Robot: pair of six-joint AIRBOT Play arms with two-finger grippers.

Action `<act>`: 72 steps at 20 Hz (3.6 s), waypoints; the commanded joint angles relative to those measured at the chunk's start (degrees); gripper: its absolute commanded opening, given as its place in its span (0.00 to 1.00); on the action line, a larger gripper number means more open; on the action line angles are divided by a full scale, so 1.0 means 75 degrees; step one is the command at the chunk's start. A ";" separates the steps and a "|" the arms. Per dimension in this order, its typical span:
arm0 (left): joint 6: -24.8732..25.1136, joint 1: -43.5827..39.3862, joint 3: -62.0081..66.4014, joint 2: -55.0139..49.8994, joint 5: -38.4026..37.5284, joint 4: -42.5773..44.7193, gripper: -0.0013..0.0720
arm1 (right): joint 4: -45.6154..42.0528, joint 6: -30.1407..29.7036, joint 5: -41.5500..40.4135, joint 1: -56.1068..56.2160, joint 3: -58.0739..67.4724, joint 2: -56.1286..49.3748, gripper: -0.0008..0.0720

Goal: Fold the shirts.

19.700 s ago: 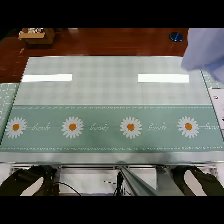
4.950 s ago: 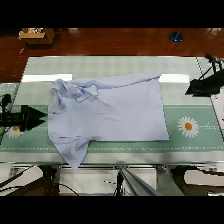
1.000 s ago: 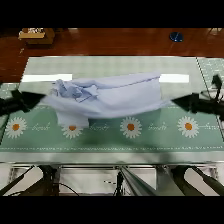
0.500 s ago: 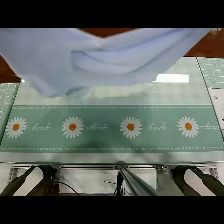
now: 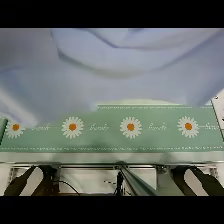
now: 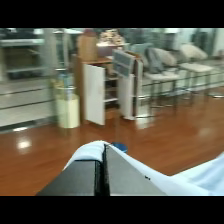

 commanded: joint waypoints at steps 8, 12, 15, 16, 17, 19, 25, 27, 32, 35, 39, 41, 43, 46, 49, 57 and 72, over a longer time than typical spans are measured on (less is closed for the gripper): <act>-0.1585 -0.0017 0.0096 0.1201 -0.4007 0.2326 0.04 | -0.2600 0.0236 0.5132 0.0009 0.0047 0.1297 0.04; -0.1874 -0.0017 -0.0542 0.1411 -0.4007 0.1862 0.04 | -0.2600 0.0294 0.5138 0.0009 -0.0318 0.1431 0.04; -0.1635 -0.0015 -0.1632 0.1425 -0.4004 0.1862 0.04 | -0.2407 0.0256 0.5138 0.0006 -0.1547 0.1428 0.04; -0.1472 -0.0012 -0.2189 0.1411 -0.4001 0.1862 0.04 | -0.2361 0.0163 0.5132 0.0006 -0.2174 0.1425 0.04; -0.1309 -0.0012 -0.2783 0.1378 -0.3995 0.1865 0.04 | -0.2381 0.0026 0.5117 0.0006 -0.2900 0.1343 0.04; -0.0950 -0.0015 -0.4080 0.1192 -0.3873 0.1865 0.04 | -0.2331 -0.0035 0.4937 0.0009 -0.4095 0.0930 0.04; -0.0309 -0.1644 -0.6172 -0.0629 -0.2352 0.1810 0.04 | -0.1128 -0.0117 0.3389 0.0009 -0.4698 -0.1413 0.04; -0.0055 -0.2445 -0.6126 -0.1539 -0.1448 0.1807 0.04 | -0.0903 -0.0286 0.2710 0.0009 -0.4701 -0.1996 0.04; 0.0344 -0.3375 -0.5601 -0.3573 0.0519 0.1804 0.04 | -0.0213 -0.0603 0.0609 0.0009 -0.4701 -0.3075 0.04; 0.0338 -0.3378 -0.5333 -0.4249 0.1486 0.1801 0.05 | -0.0114 -0.0621 -0.0364 0.0012 -0.4701 -0.3687 0.04; 0.0347 -0.3541 -0.5336 -0.4864 0.2518 0.1804 0.05 | 0.0131 -0.0833 -0.1469 0.0699 -0.4701 -0.4453 0.04; 0.0618 -0.3628 -0.5336 -0.5158 0.2838 0.1804 0.05 | -0.0245 -0.0968 -0.2142 0.1250 -0.4701 -0.4776 0.04; 0.0985 -0.3637 -0.5336 -0.5418 0.3197 0.1801 0.05 | -0.0796 -0.0644 -0.2888 0.1577 -0.4701 -0.5021 0.04; 0.1370 -0.3637 -0.5339 -0.5794 0.3646 0.1807 0.05 | -0.1128 -0.0029 -0.3739 0.1571 -0.4701 -0.5284 0.04; 0.1594 -0.3611 -0.5339 -0.6202 0.3756 0.1848 0.05 | -0.1174 0.0370 -0.4001 0.1376 -0.4701 -0.5490 0.04; 0.1591 -0.3637 -0.5339 -0.6866 0.4520 0.1801 0.05 | -0.1154 0.0472 -0.3727 0.1486 -0.4701 -0.6190 0.04; 0.0358 -0.3002 -0.4768 -0.6755 -0.0393 0.2970 0.05 | -0.1906 0.0306 -0.0111 0.1288 -0.4709 -0.5520 0.04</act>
